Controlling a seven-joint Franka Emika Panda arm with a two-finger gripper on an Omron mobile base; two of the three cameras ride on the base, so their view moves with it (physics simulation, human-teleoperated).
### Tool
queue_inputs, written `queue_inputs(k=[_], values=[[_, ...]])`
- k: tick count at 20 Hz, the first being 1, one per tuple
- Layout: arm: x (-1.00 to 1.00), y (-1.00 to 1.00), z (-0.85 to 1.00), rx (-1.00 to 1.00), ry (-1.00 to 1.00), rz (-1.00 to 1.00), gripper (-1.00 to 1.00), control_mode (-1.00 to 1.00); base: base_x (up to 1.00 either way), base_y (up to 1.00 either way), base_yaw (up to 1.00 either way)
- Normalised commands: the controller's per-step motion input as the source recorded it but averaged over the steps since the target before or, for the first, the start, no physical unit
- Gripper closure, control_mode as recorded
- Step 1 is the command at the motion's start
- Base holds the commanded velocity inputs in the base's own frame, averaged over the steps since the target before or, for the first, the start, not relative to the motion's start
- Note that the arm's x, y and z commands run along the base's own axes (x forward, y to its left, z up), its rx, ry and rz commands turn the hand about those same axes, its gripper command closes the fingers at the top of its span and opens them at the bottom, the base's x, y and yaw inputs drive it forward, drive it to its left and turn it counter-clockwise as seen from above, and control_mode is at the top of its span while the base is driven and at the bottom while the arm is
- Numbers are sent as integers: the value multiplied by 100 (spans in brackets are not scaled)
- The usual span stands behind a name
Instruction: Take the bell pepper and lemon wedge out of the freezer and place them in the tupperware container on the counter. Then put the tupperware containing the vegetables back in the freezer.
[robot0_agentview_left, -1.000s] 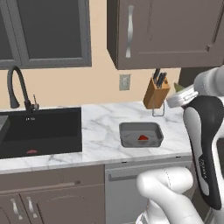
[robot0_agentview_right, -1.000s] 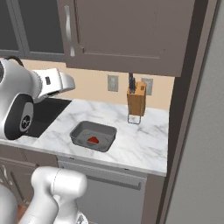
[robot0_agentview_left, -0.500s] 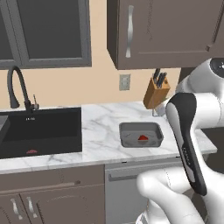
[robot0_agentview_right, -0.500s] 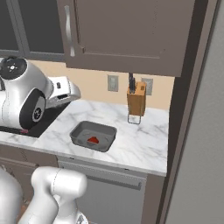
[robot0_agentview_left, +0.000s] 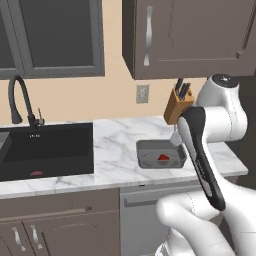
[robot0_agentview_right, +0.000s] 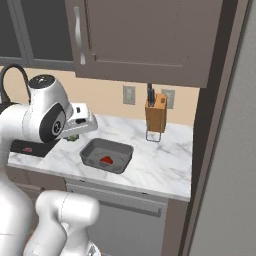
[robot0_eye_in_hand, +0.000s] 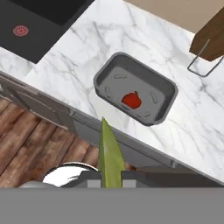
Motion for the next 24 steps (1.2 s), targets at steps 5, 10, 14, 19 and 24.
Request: queue_inputs(k=[5, 10, 14, 19, 24], values=[[26, 0, -44, 0, 31, 0, 100, -100, 0, 0, 0], [37, 0, -42, 0, 14, 0, 100, -100, 0, 0, 0], [50, 0, -46, 0, 7, 0, 100, -100, 0, 0, 0], [48, 0, -52, 0, 0, 0, 100, -100, 0, 0, 0], [46, 0, -36, 0, 0, 2, 100, -100, 0, 0, 0]])
